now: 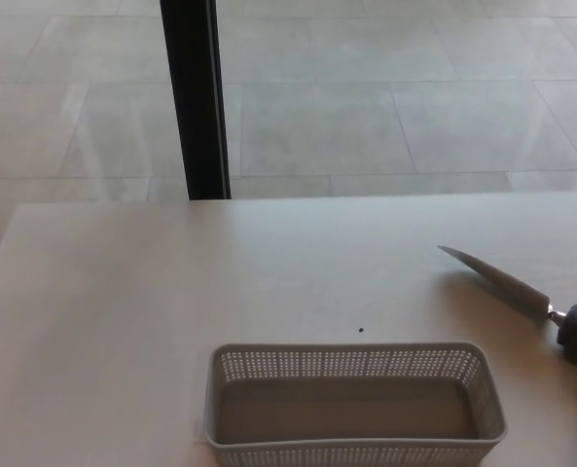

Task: A garden tool is kept on the righthand side and a container is kept on the lefthand side on a desk infront of the robot. the robot uses its right hand to pick up the garden tool and makes a scooping motion inside the container

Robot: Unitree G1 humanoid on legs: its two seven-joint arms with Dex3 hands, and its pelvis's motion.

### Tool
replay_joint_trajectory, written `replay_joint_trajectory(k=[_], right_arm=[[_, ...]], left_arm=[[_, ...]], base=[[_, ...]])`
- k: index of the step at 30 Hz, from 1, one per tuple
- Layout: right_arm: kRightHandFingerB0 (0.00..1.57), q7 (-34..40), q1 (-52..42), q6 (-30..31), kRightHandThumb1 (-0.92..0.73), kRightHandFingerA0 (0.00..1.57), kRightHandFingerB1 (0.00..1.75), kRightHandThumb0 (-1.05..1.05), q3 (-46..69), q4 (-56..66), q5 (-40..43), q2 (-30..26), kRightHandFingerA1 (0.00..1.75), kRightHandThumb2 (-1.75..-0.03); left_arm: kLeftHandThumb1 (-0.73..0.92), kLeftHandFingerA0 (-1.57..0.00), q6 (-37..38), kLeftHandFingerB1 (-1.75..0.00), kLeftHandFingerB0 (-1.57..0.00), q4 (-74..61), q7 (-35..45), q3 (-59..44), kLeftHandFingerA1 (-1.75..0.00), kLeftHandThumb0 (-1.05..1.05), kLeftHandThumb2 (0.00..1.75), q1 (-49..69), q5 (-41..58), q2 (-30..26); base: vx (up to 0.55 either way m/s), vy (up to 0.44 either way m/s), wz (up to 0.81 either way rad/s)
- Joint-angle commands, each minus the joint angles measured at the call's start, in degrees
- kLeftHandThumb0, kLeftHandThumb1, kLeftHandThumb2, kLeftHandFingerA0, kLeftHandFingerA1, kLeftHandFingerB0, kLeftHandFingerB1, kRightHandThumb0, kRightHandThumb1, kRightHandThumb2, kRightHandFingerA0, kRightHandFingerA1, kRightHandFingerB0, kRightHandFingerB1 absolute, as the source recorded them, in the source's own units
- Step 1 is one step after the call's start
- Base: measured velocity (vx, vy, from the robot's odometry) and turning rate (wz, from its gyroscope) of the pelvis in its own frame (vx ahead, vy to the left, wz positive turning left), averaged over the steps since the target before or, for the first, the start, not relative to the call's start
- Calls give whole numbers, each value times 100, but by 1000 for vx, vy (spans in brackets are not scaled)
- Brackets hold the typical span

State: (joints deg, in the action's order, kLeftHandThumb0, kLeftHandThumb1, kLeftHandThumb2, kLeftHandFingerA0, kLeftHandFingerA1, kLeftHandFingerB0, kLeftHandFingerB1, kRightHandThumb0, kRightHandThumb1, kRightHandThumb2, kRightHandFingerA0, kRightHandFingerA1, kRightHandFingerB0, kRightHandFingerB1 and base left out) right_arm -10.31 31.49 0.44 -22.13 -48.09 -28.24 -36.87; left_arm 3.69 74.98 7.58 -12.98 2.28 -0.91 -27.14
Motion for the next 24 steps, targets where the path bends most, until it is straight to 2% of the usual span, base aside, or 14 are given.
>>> replay_joint_trajectory(k=[1,5,6,7,8,9,11,12,13,15,18,20,21,24], right_arm=[[7,-434,-86,68,-66,0,8,-102,-195,49,-195,72,10,-98],[7,-506,-76,137,-63,0,13,-99,-352,111,-313,121,14,-96],[2,-507,-77,138,-57,2,22,-86,-383,120,-339,118,30,-96],[7,-497,-94,95,-72,35,26,-64,-418,130,-358,118,66,-63],[7,-483,-129,36,-72,35,26,-64,-405,136,-322,119,66,-63],[55,-286,-207,-110,-78,106,41,-31,-332,130,-266,125,92,-63],[67,57,-305,-362,-75,111,43,-25,-250,93,-265,134,106,-62],[76,241,-280,-455,-72,96,45,-29,-358,31,-444,137,116,-62],[76,299,-242,-497,-72,96,45,-29,-384,-21,-490,155,116,-62],[95,814,-415,-704,-64,83,62,-27,-457,51,-669,139,142,-63],[91,1418,-625,-975,-62,83,79,-29,-591,86,-936,41,151,-58],[68,1970,-851,-1153,-71,77,142,-22,-675,-9,-1054,120,169,-71],[74,2110,-884,-1180,-68,78,117,-23,-688,-44,-1081,138,168,-76],[76,2370,-913,-1272,-68,80,120,-27,-776,-120,-1164,81,169,-78]], left_arm=[[65,-62,54,-48,-59,2,-21,49,-63,-47,60,15,-20,-14],[67,-61,58,-46,-56,34,-62,70,-60,-48,60,5,-29,-8],[67,-60,49,-46,-56,34,-60,62,-60,-48,60,0,-18,-11],[66,-60,37,-46,-56,29,-45,61,-60,-48,60,-7,-12,-19],[66,-60,40,-46,-56,22,-25,81,-60,-48,60,-5,-29,-30],[66,-65,50,-48,-59,1,-21,88,-64,-47,59,4,-29,-38],[67,-63,104,-48,-58,-37,-23,129,-63,-48,60,31,-60,-46],[66,-63,143,-47,-58,-30,-39,168,-62,-48,60,27,-100,-58],[66,-63,134,-47,-58,-23,-44,163,-62,-48,60,14,-82,-61],[67,-64,109,-46,-55,-9,-70,176,-65,-48,60,-12,-86,-56],[67,-63,115,-46,-55,-3,-63,214,-64,-48,60,-27,-107,-36],[65,-61,61,-48,-57,-8,0,61,-63,-46,60,-19,63,-12],[67,-64,84,-48,-57,-24,-14,71,-66,-46,59,0,51,-13],[66,-65,45,-49,-59,-23,-11,35,-67,-46,59,17,66,-25]], base=[[0,0,0],[0,0,0],[0,0,0],[0,0,0],[0,0,0],[0,0,0],[0,0,0],[0,0,0],[0,0,0],[0,0,0],[0,0,0],[0,0,0],[0,0,0],[0,0,0]])
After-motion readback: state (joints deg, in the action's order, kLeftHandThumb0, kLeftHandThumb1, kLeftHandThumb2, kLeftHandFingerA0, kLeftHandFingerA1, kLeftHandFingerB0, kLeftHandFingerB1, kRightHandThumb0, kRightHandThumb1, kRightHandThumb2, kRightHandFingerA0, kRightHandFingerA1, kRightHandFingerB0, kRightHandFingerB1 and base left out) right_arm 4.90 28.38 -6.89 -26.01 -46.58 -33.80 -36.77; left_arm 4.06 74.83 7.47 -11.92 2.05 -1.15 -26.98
